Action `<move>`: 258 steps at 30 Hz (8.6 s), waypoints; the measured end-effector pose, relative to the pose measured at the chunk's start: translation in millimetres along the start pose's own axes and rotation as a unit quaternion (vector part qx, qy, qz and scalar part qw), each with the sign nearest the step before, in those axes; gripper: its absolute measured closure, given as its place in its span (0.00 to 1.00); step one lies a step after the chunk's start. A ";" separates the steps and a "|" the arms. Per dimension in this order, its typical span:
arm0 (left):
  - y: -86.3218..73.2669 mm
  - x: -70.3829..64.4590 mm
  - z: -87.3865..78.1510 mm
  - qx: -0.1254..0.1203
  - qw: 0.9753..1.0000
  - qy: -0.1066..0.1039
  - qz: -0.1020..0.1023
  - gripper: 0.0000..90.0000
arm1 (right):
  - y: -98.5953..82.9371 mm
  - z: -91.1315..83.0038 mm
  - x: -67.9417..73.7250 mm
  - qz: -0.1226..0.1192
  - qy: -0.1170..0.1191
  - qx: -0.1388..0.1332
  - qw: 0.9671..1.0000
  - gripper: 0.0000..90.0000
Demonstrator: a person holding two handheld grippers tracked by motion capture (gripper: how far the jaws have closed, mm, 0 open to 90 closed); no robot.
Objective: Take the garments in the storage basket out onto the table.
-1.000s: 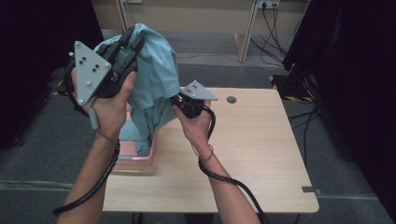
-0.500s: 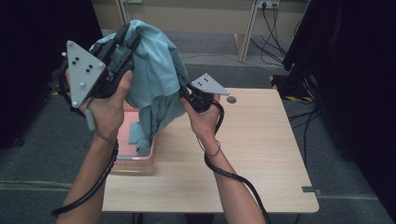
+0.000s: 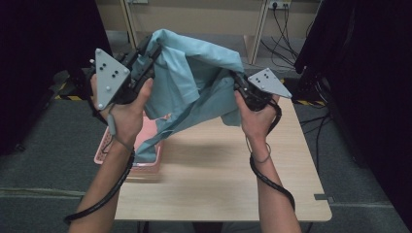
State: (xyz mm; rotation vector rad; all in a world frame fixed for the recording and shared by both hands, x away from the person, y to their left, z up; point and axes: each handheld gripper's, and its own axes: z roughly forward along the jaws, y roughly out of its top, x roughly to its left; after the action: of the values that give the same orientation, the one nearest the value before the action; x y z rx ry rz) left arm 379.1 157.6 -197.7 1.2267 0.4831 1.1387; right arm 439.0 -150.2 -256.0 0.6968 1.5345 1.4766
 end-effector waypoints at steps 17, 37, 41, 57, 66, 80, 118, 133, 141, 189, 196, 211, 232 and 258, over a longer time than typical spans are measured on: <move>-40.2 -43.7 32.6 0.051 0.997 -0.051 -0.027 0.84 | -1.1 -52.2 -48.2 -0.055 -0.074 0.034 0.995 0.93; -57.5 -84.8 63.7 0.079 0.992 -0.091 -0.040 0.83 | 7.6 -86.6 -77.5 -0.075 -0.167 0.024 0.983 0.93; -62.7 -91.2 67.3 0.085 0.991 -0.095 -0.041 0.84 | 10.8 -91.6 -80.5 -0.074 -0.172 0.020 0.982 0.93; -90.1 -90.0 61.0 0.119 0.988 -0.085 -0.053 0.84 | -23.4 -47.9 -30.9 -0.041 -0.036 0.075 0.996 0.92; -128.9 -100.9 64.4 0.166 0.980 -0.095 -0.061 0.85 | -66.6 -20.0 -8.9 -0.008 0.028 0.150 0.988 0.91; -214.9 -128.6 72.5 0.254 0.954 -0.119 -0.103 0.87 | -132.8 -2.6 -5.7 0.027 0.043 0.244 0.968 0.91; -280.1 -167.7 77.8 0.327 0.925 -0.147 -0.129 0.70 | -224.2 -2.6 -15.4 0.068 0.014 0.345 0.936 0.89; -274.2 -156.6 73.4 0.356 0.919 -0.106 -0.135 0.26 | -224.2 -7.1 -25.9 0.104 -0.028 0.356 0.928 0.39; -269.7 -149.5 65.2 0.358 0.917 -0.106 -0.140 0.12 | -220.0 -11.0 -30.5 0.128 -0.031 0.363 0.922 0.20; -210.0 -95.8 2.2 0.339 0.931 -0.111 -0.076 0.07 | -184.3 -50.0 -32.2 0.111 0.065 0.338 0.932 0.05; -210.2 -83.8 -11.6 0.341 0.931 -0.104 -0.080 0.07 | -182.9 -53.4 -31.7 0.108 0.070 0.339 0.932 0.05; -212.5 -74.8 -26.8 0.337 0.931 -0.101 -0.095 0.07 | -178.9 -54.6 -28.7 0.101 0.072 0.334 0.934 0.05; -206.1 -61.9 -48.6 0.326 0.935 -0.093 -0.100 0.08 | -171.7 -64.5 -30.0 0.095 0.076 0.323 0.938 0.05; -205.4 -33.3 -88.5 0.320 0.938 -0.059 -0.117 0.08 | -169.6 -84.8 -39.4 0.090 0.066 0.318 0.942 0.05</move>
State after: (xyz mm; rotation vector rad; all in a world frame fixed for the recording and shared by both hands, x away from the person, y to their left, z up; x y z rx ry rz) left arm 378.9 187.7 -421.8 1.7302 0.9284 0.7112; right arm 412.6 -249.2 -420.5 1.1531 2.1287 1.1588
